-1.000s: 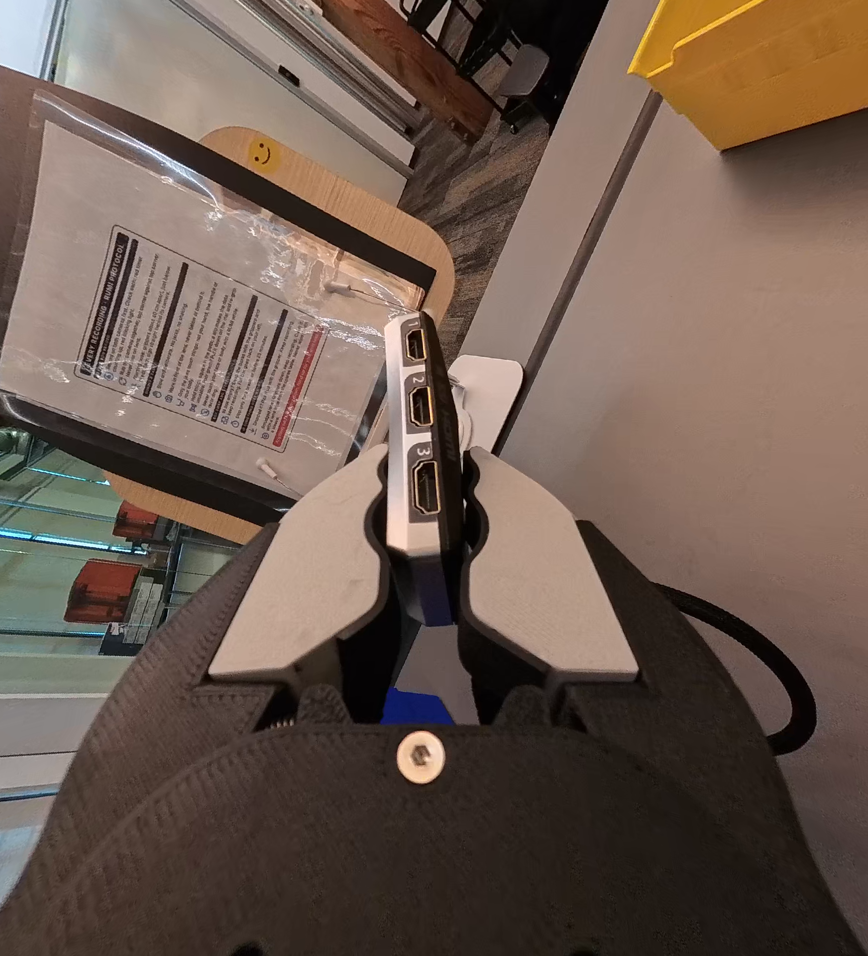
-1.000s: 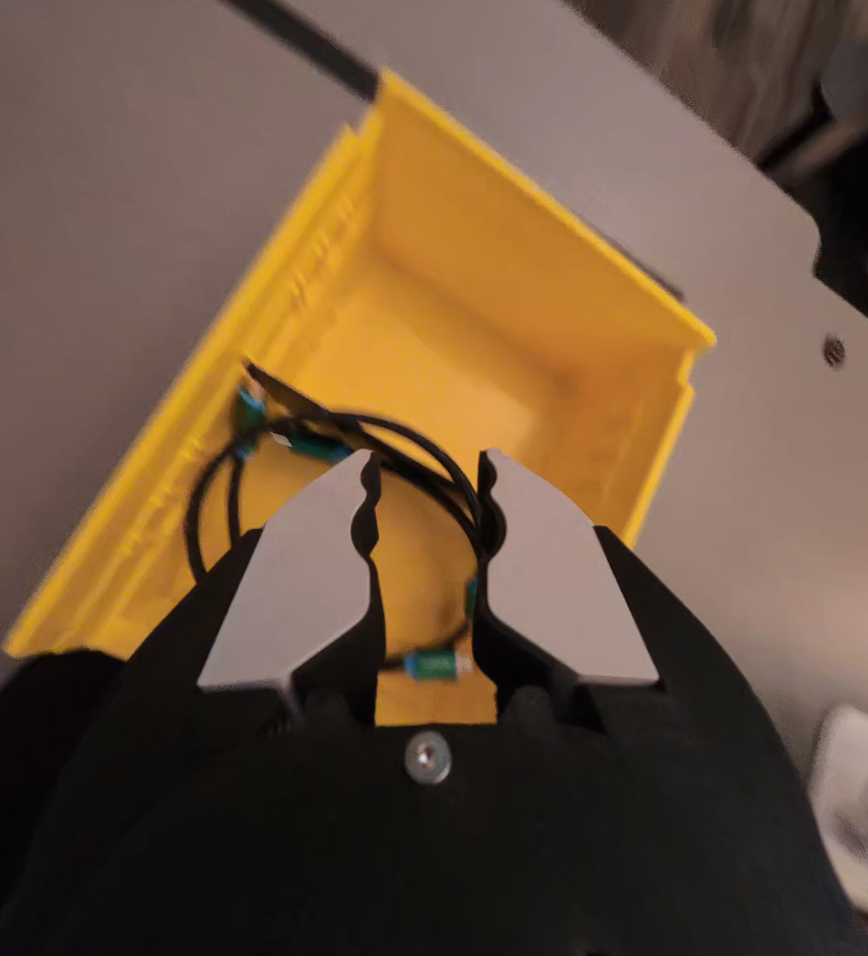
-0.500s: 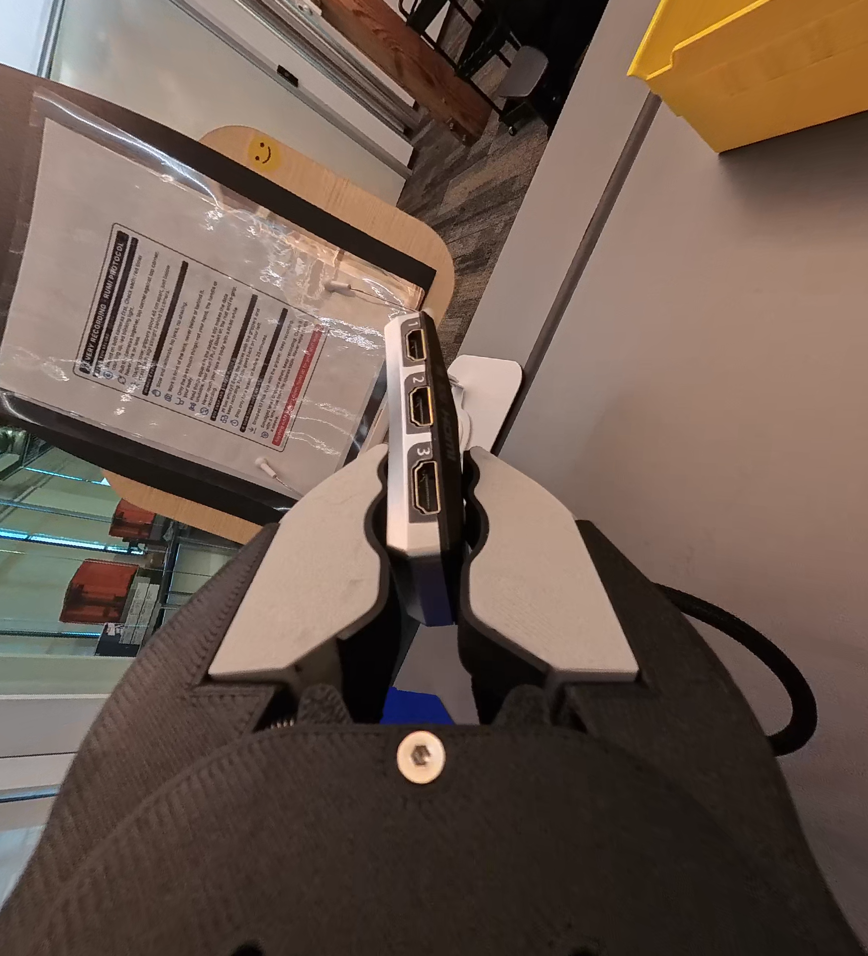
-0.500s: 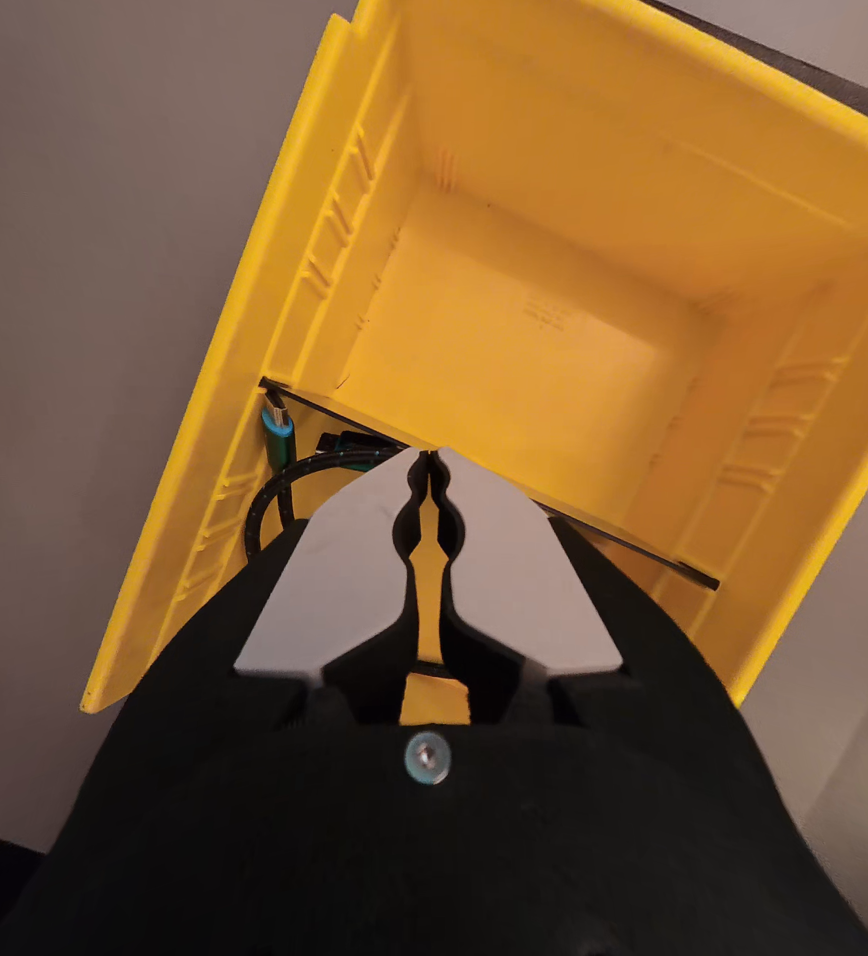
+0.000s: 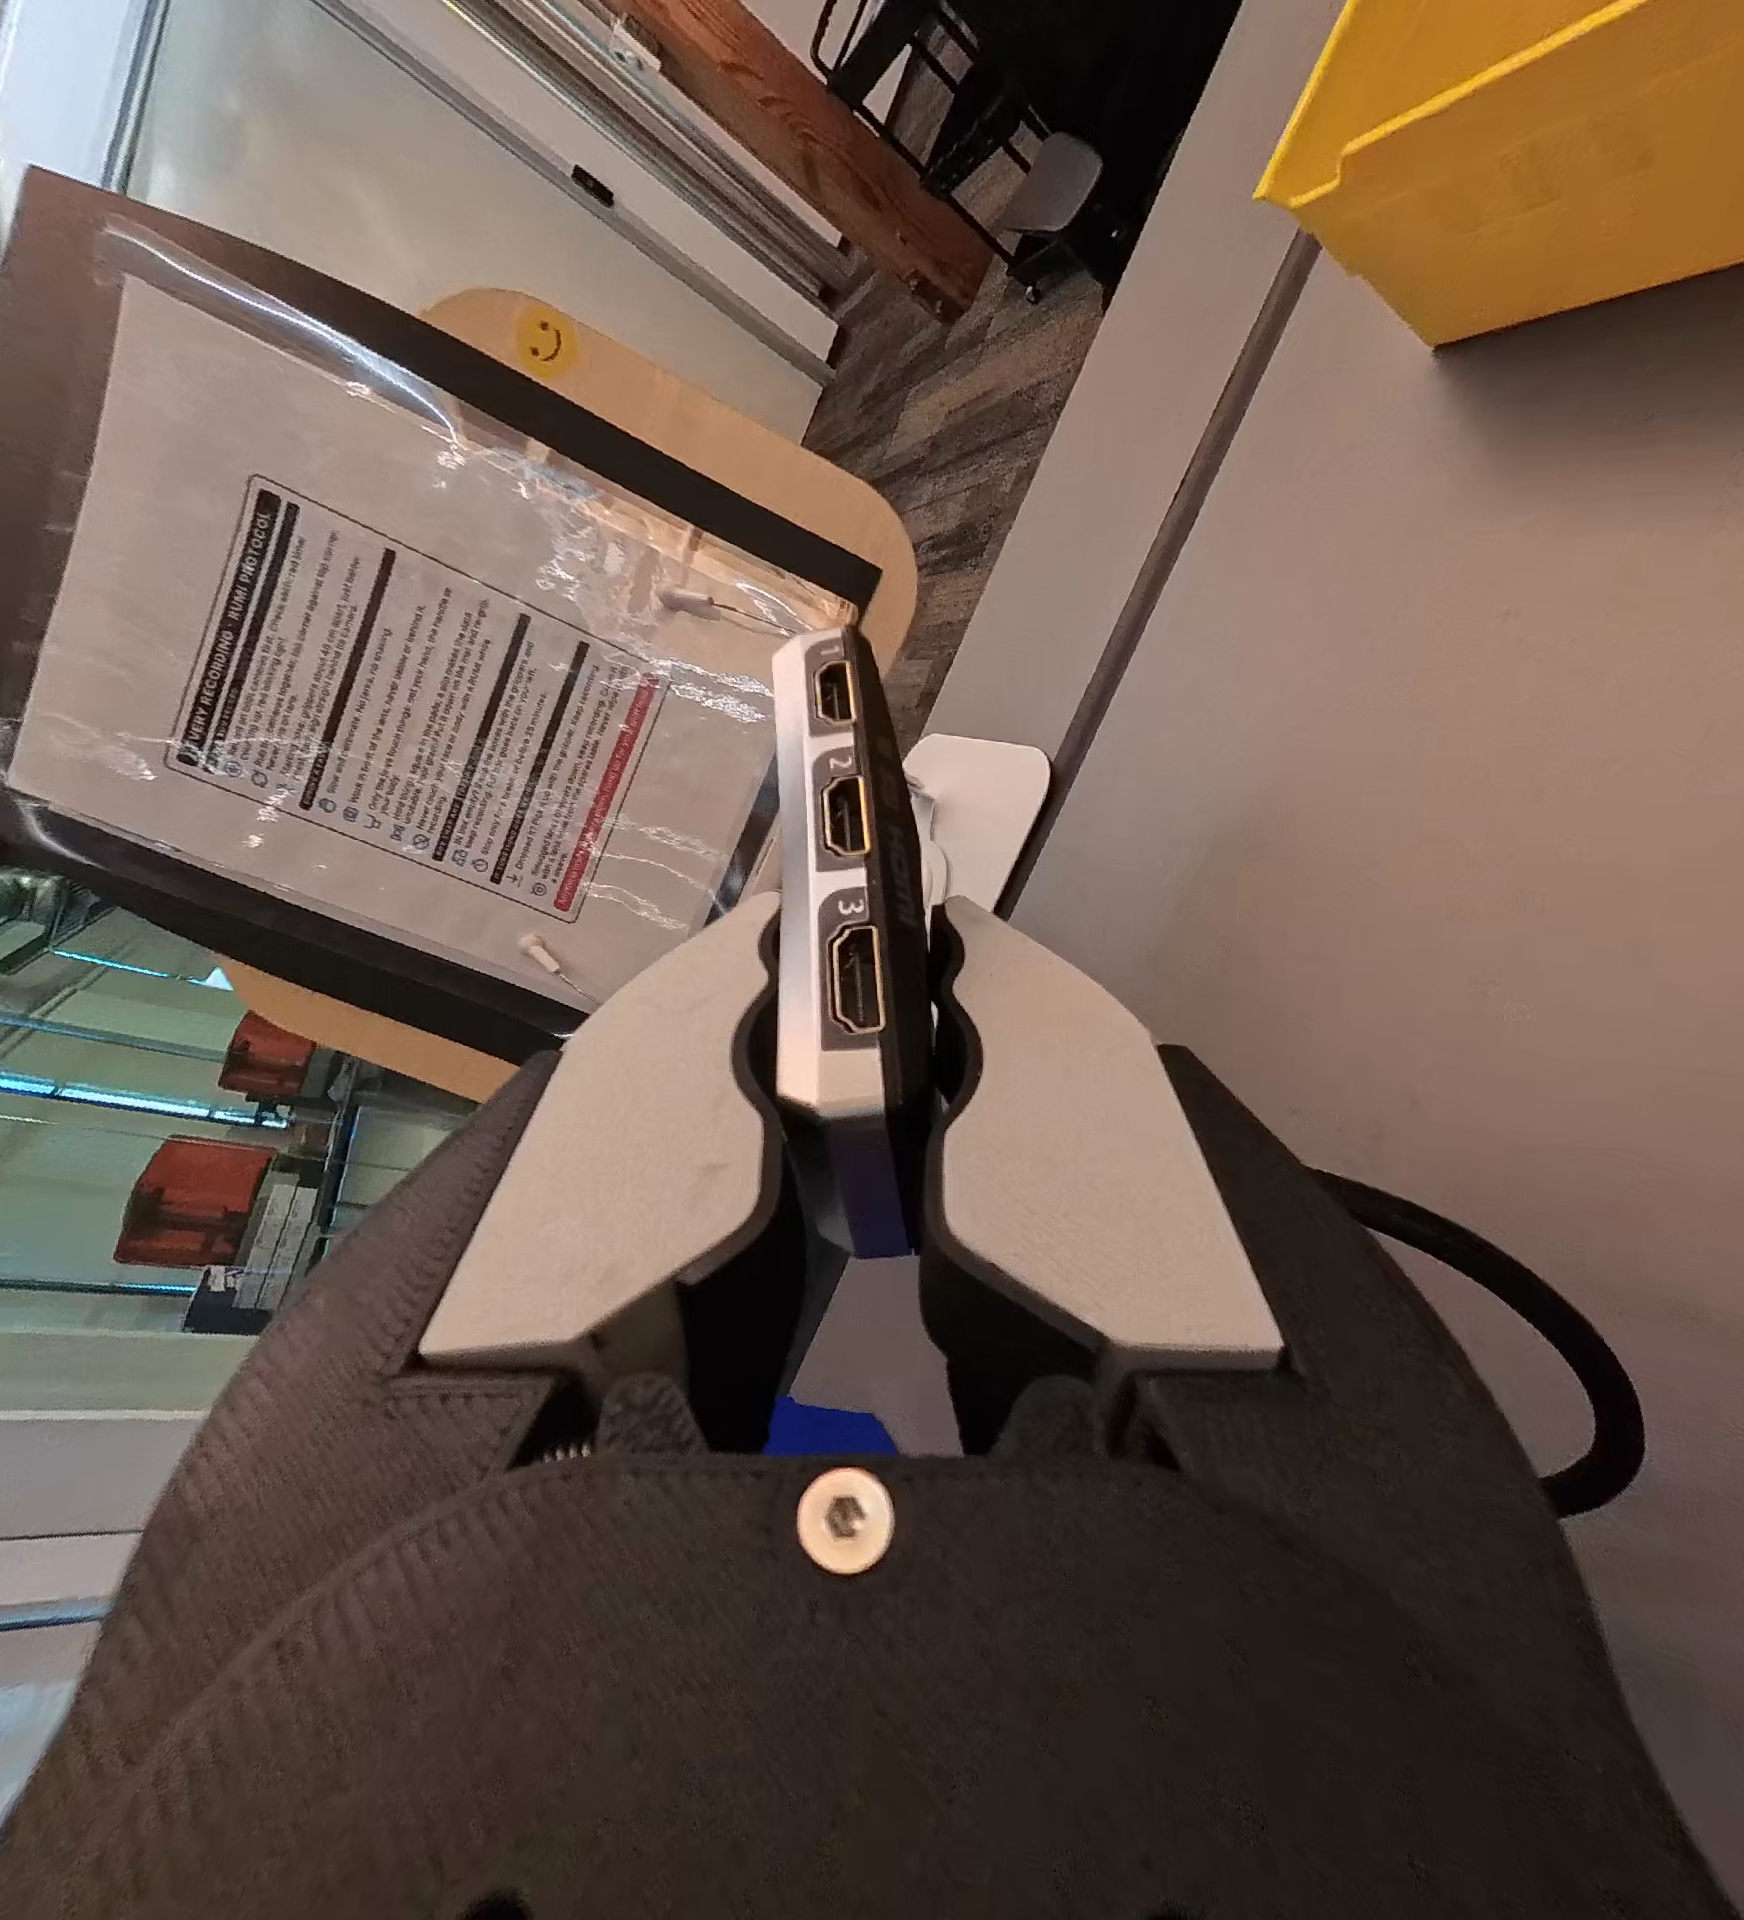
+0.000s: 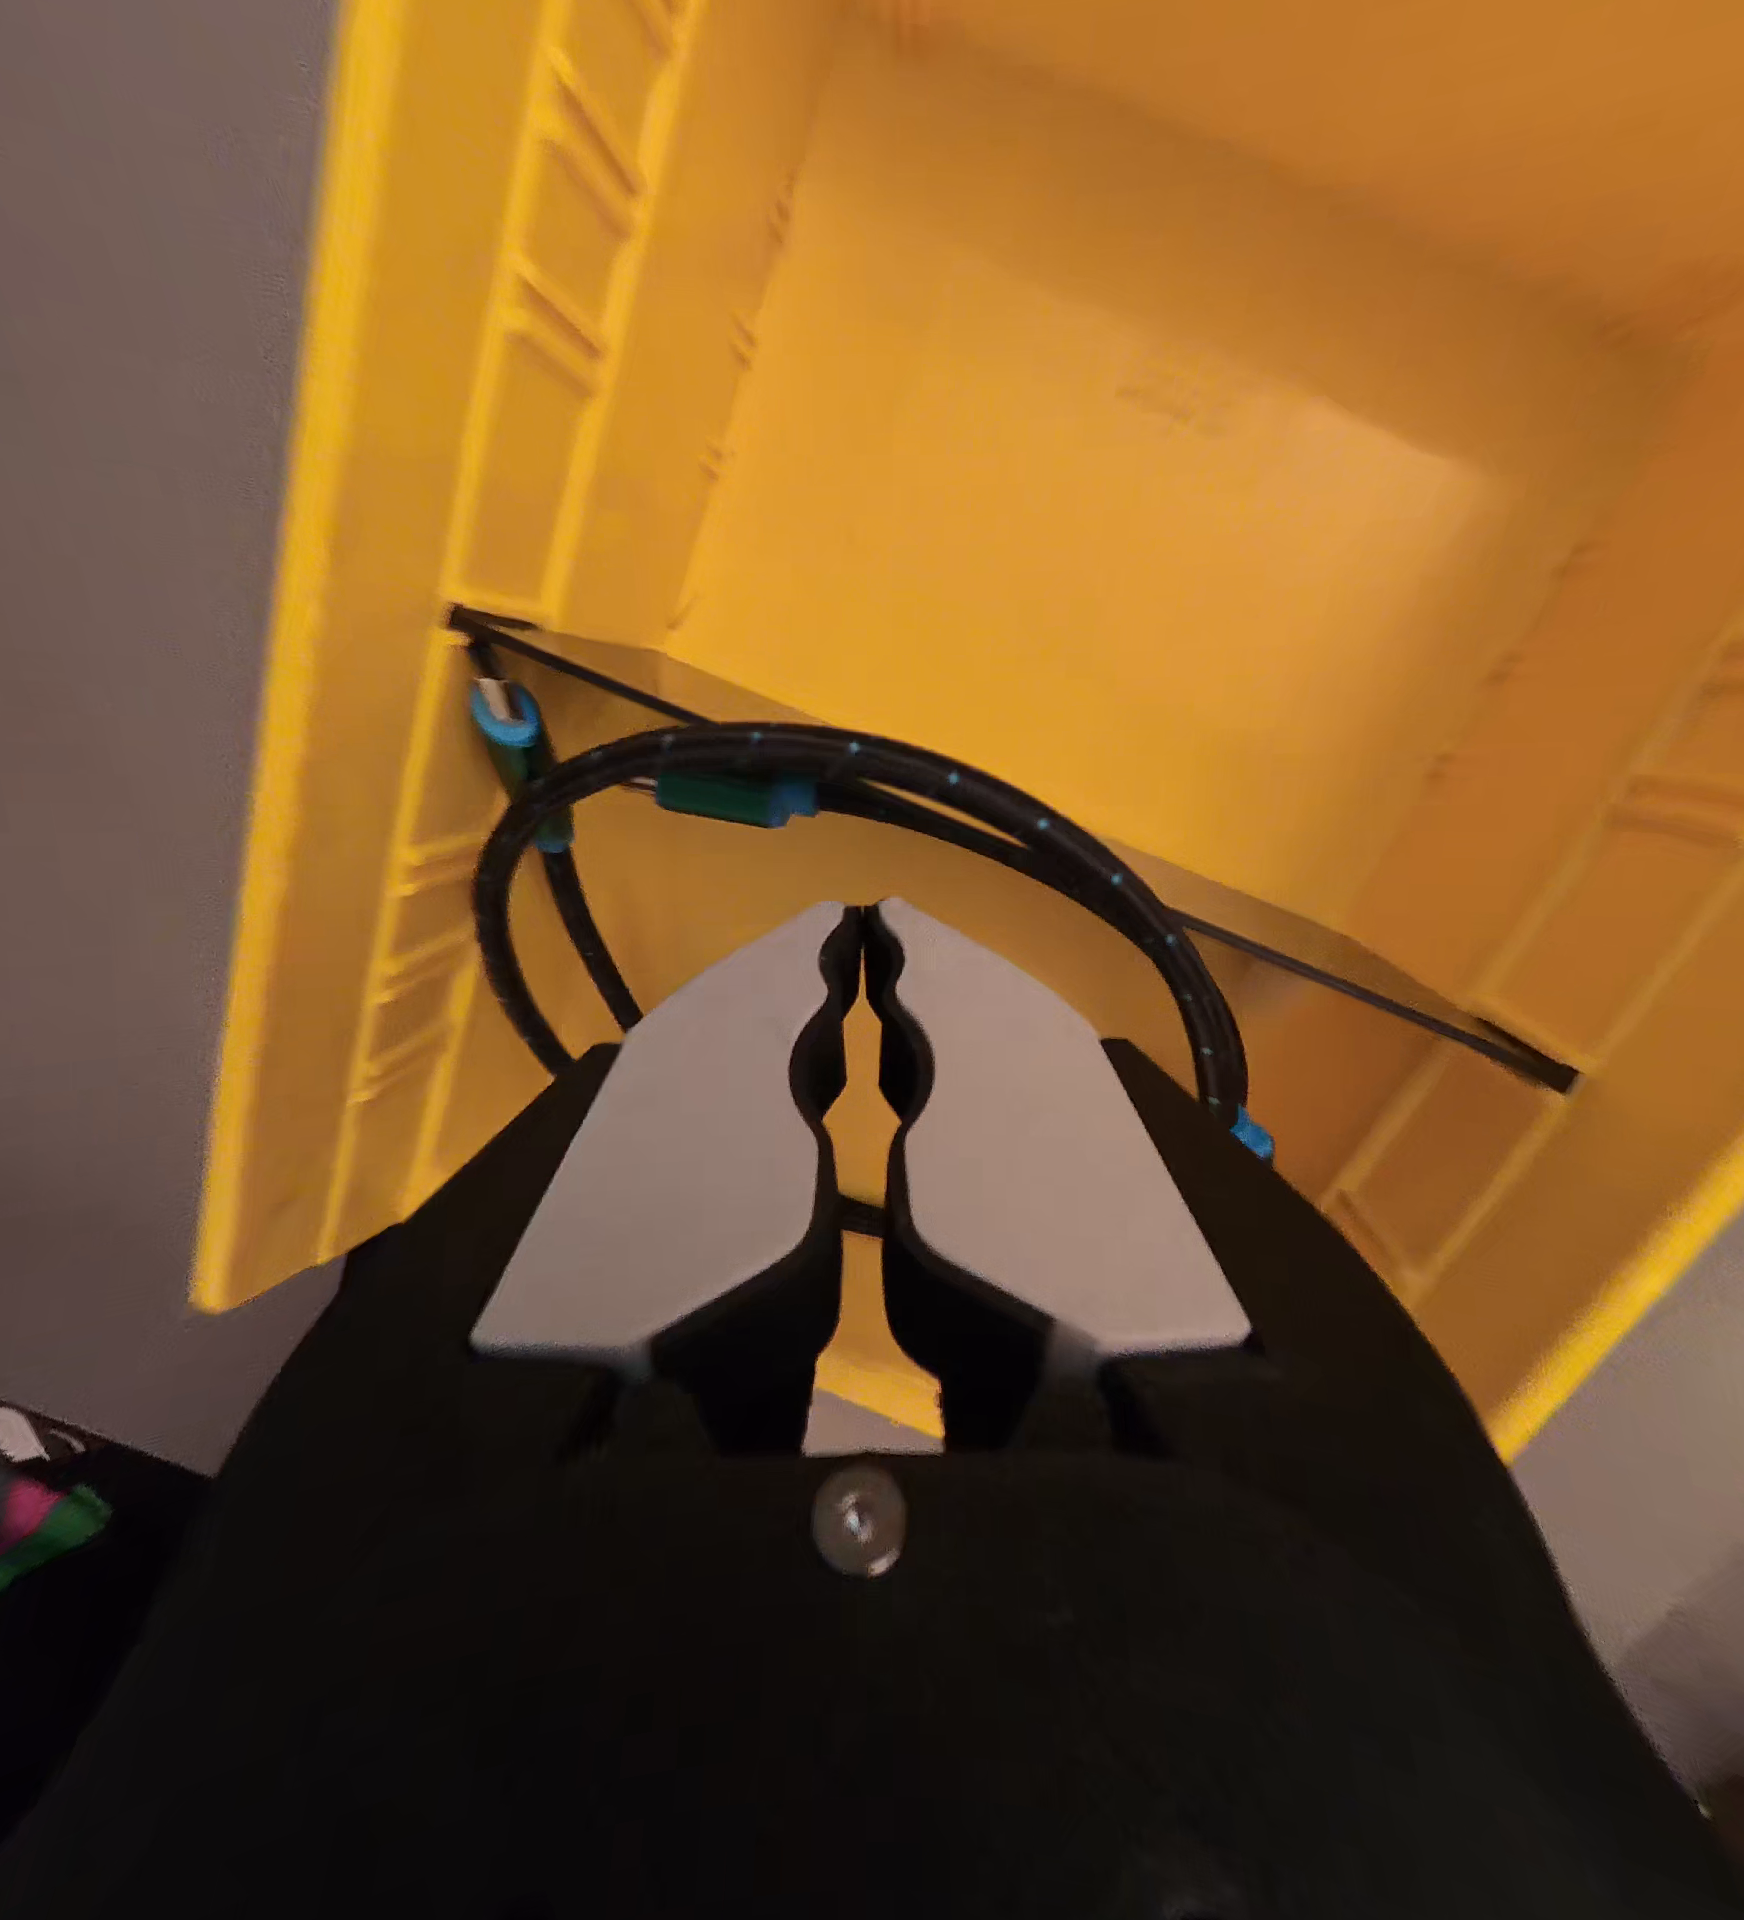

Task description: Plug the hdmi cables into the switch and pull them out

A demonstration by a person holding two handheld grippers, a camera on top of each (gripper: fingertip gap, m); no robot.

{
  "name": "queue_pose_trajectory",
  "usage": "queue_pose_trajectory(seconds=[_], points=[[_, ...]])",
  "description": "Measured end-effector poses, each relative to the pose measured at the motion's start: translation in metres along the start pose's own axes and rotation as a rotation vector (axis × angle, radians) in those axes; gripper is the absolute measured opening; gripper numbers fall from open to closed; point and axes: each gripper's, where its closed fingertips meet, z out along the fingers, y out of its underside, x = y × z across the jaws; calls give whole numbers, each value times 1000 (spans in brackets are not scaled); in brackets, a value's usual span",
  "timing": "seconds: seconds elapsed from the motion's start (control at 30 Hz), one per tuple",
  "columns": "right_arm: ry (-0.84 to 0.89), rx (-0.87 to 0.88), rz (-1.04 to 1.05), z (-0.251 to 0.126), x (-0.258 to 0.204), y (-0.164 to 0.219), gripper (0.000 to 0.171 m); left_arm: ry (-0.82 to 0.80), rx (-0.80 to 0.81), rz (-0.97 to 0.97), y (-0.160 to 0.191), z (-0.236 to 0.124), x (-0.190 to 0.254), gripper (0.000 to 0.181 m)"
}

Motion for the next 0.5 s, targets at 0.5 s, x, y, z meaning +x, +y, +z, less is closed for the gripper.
queue_pose_trajectory(seconds=[0.5], points=[[-91,1101,-607,-174,-166,-100,33,226,301,-252,-44,-37,4,21]])
